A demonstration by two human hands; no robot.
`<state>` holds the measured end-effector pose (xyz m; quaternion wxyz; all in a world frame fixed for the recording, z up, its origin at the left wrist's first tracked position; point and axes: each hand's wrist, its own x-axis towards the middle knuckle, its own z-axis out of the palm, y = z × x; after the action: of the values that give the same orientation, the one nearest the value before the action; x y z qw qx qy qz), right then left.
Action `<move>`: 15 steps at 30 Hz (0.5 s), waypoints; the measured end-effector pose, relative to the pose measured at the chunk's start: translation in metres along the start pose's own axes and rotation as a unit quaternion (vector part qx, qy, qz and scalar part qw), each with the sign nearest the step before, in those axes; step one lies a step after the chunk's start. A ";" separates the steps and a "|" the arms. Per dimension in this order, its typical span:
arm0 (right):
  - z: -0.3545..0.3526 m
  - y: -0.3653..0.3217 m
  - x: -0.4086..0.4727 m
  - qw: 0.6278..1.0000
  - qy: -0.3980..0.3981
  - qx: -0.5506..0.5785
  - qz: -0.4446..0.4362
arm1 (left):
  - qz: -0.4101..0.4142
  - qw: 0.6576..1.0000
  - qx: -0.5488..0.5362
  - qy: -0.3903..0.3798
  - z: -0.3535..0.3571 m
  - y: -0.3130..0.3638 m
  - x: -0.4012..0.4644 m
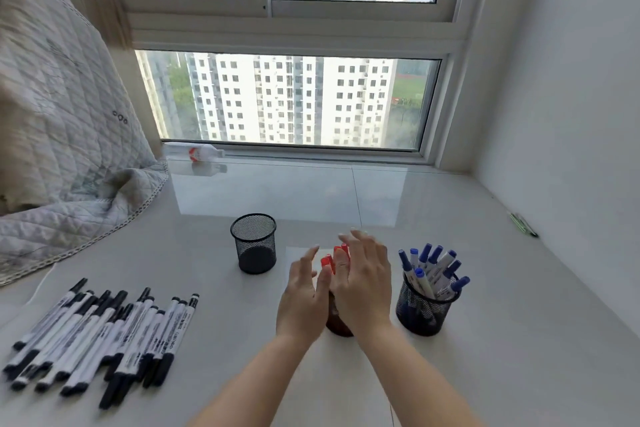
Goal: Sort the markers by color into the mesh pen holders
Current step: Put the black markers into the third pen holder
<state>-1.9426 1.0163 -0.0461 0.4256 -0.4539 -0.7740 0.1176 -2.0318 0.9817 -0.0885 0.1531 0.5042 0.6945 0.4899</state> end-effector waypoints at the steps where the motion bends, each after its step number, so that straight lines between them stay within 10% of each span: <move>1: 0.001 -0.008 -0.003 0.999 0.028 0.017 -0.025 | -0.003 1.000 0.000 0.008 -0.007 -0.005 -0.005; 6: 0.032 -0.039 -0.027 0.990 0.027 0.064 -0.121 | -0.048 0.997 0.044 0.051 -0.054 -0.040 -0.027; 15: 0.132 -0.068 -0.063 0.956 -0.246 0.141 0.071 | -0.093 0.968 0.199 0.122 -0.166 -0.116 -0.059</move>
<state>-2.0699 0.9550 -0.1226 0.2724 -0.3996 -0.7961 0.3637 -2.1868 0.8427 -0.1233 0.0082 0.3944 0.8353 0.3830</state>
